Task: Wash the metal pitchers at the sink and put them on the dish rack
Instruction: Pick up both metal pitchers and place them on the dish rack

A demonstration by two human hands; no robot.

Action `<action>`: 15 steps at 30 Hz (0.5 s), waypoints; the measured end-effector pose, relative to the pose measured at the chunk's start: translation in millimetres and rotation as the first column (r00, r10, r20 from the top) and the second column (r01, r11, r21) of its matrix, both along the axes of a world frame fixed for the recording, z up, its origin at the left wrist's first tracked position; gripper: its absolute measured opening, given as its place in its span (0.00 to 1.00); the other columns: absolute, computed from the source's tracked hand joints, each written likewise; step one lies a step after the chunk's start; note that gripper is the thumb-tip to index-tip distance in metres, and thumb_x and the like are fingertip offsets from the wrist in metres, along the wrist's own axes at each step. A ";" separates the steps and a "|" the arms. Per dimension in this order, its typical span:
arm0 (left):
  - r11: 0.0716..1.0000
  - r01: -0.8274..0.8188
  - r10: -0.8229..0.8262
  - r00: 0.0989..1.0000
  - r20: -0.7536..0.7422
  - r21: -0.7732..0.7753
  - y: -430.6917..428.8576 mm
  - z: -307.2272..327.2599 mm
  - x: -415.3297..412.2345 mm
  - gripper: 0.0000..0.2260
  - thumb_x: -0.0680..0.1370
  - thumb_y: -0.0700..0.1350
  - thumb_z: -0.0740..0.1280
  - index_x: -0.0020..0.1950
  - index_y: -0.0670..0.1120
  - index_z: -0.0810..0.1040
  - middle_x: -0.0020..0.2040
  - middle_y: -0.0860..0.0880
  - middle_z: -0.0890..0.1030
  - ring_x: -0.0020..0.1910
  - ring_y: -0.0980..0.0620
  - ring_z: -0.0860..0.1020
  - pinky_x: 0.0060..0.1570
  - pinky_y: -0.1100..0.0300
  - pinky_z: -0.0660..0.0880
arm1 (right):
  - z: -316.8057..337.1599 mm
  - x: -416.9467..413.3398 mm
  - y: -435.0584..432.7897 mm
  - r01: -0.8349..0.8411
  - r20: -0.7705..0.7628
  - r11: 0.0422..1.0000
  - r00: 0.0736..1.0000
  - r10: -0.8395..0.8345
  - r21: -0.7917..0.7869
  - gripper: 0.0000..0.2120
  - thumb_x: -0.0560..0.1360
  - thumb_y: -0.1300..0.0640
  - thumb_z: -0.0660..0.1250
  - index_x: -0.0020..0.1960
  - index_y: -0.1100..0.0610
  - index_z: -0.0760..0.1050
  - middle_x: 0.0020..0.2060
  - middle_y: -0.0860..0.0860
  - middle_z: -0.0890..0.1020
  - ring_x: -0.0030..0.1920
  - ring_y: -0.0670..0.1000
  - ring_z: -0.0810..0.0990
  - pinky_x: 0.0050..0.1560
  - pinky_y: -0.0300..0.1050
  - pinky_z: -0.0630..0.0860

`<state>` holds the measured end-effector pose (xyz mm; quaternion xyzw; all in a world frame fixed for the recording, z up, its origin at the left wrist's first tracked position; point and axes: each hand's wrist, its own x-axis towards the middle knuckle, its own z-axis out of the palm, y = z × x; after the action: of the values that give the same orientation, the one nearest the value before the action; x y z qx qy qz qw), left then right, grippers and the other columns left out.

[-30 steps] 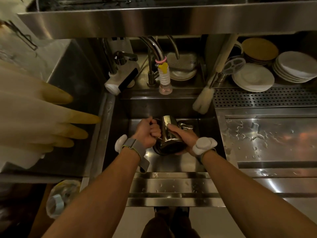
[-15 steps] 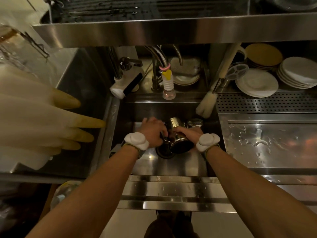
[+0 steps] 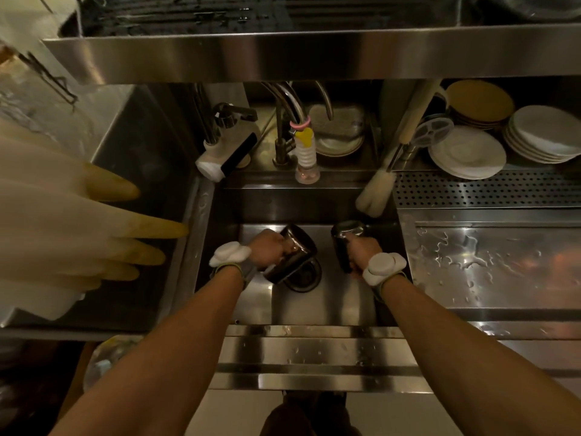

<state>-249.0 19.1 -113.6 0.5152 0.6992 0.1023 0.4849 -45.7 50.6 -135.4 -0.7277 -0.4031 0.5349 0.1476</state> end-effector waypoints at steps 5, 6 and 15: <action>0.875 -0.480 0.472 0.814 0.340 -0.065 8.1 2.4 2.8 0.16 0.82 0.42 0.57 0.34 0.45 0.71 0.16 0.54 0.68 0.15 0.58 0.65 0.22 0.66 0.62 | -2.7 -11.0 0.6 0.090 -0.003 0.976 0.996 -0.091 0.199 0.18 0.79 0.54 0.58 0.31 0.49 0.66 0.32 0.51 0.71 0.35 0.52 0.68 0.41 0.47 0.65; 0.878 -0.475 0.471 0.830 0.300 -0.062 10.5 1.2 2.3 0.15 0.81 0.41 0.58 0.33 0.45 0.71 0.16 0.53 0.68 0.16 0.58 0.66 0.23 0.65 0.62 | -2.8 -14.4 0.1 0.031 0.038 0.985 0.999 -0.038 0.170 0.18 0.80 0.54 0.57 0.31 0.48 0.64 0.34 0.52 0.71 0.38 0.52 0.69 0.43 0.47 0.64; 0.921 -0.390 0.386 0.909 0.156 -0.007 11.8 -6.0 5.6 0.12 0.78 0.41 0.60 0.45 0.35 0.80 0.39 0.40 0.83 0.39 0.44 0.82 0.34 0.62 0.67 | -4.2 -24.6 -5.2 -0.093 0.071 0.986 0.994 0.083 0.139 0.22 0.80 0.65 0.54 0.33 0.45 0.55 0.39 0.54 0.69 0.43 0.52 0.68 0.47 0.48 0.69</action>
<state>-243.4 31.0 -119.6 0.3624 0.7468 0.2444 0.5012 -70.3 45.3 -139.5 -0.7137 -0.4766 0.4869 0.1623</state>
